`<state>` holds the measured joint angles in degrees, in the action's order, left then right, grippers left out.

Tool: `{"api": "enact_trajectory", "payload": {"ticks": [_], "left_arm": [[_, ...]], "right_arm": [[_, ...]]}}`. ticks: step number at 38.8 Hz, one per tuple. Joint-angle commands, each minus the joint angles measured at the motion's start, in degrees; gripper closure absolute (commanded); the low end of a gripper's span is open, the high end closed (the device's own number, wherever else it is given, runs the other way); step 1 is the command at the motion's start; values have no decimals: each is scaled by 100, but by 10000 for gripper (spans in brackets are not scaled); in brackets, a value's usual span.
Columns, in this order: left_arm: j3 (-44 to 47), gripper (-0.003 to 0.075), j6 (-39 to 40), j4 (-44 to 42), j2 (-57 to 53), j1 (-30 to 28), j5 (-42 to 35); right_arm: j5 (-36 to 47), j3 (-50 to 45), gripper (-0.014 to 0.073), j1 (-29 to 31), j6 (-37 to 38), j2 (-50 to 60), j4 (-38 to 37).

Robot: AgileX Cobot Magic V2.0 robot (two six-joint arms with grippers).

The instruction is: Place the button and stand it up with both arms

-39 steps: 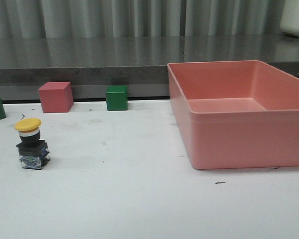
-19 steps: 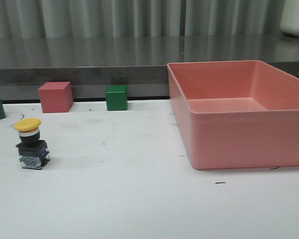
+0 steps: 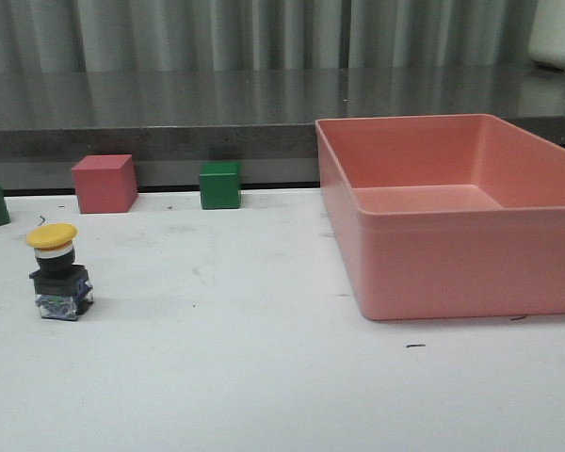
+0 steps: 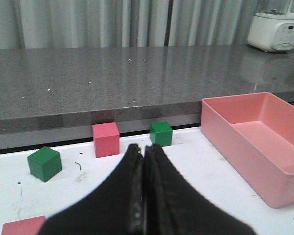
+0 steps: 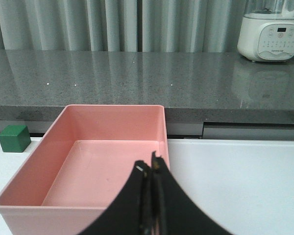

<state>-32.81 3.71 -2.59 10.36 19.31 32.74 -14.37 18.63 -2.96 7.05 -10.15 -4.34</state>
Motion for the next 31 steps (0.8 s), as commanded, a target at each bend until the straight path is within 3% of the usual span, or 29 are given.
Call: {"api": "enact_trajectory", "payload": {"ticks": [1, 8, 22, 31], "left_arm": [[-187, 740, -292, 348, 68, -16, -542], [172, 741, -292, 348, -104, -258, -875], [1848, 740, -292, 355, -1216, -2000, -1698], [2702, 741, -292, 385, -1207, -2315, -2157]], "right_arm": [[481, 149, 664, 41, -38, -61, -52], [481, 149, 664, 41, -38, -61, -52], [481, 149, 664, 41, -38, -61, -52], [473, 149, 664, 41, -38, -61, -52]]}}
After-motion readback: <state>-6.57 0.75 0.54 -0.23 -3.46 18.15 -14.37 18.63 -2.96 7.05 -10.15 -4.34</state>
